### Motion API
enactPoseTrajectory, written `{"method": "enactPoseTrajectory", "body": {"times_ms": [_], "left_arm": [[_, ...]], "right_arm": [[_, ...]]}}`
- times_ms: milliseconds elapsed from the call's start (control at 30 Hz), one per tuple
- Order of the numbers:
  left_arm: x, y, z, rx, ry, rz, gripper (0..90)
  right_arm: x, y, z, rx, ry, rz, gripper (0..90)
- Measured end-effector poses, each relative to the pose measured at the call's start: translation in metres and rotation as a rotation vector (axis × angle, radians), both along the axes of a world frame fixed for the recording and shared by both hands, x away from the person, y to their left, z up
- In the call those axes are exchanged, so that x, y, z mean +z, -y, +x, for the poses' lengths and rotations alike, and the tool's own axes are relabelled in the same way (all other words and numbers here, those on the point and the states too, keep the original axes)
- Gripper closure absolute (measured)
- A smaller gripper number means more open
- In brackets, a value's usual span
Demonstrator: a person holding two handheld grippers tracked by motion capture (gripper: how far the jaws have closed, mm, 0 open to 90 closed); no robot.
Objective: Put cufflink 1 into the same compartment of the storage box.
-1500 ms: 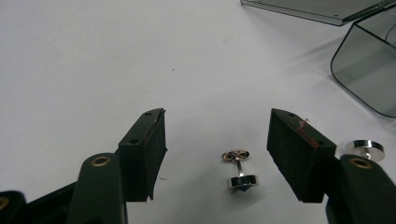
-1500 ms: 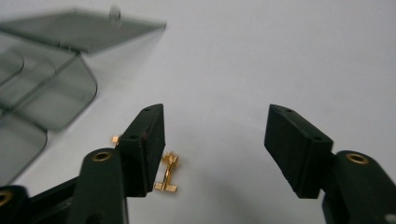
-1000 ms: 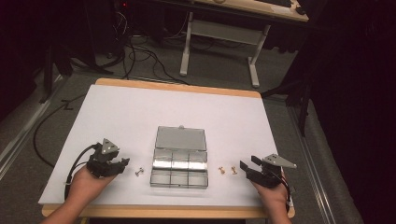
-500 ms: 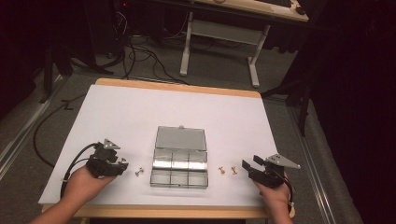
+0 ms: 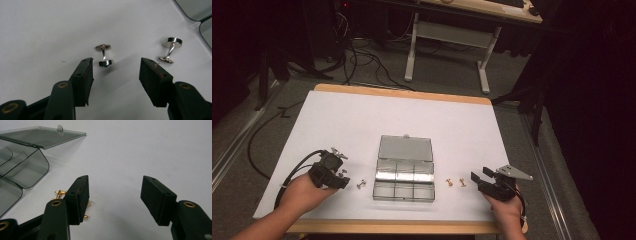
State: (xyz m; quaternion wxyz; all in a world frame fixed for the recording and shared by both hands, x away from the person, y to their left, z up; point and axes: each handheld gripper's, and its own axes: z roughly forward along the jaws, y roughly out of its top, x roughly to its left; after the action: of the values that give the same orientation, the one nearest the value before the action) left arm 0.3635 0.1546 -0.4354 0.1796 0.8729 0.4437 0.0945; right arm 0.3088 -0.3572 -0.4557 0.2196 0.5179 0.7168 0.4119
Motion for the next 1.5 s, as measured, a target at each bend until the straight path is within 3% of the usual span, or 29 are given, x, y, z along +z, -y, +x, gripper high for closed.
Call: {"method": "enactPoseTrajectory", "body": {"times_ms": [200,267,600,1067,1500], "left_arm": [[0.004,0.0,0.009,0.015,-0.048,-0.008,45.6],[0.005,-0.002,0.014,0.025,-0.089,-0.013,46.3],[0.003,-0.002,0.029,0.077,-0.193,-0.012,47.3],[-0.004,0.004,0.039,0.095,-0.245,0.03,57.7],[-0.006,0.01,0.041,0.061,-0.251,0.081,68.5]], "right_arm": [[-0.001,0.0,0.001,0.005,-0.006,-0.003,40.4],[-0.001,0.0,0.001,0.006,-0.01,-0.003,40.4],[-0.003,0.0,0.002,0.016,-0.016,-0.003,40.4],[-0.003,0.0,0.002,0.014,-0.023,0.005,40.4],[-0.004,0.001,0.002,0.014,-0.027,0.007,40.6]]}}
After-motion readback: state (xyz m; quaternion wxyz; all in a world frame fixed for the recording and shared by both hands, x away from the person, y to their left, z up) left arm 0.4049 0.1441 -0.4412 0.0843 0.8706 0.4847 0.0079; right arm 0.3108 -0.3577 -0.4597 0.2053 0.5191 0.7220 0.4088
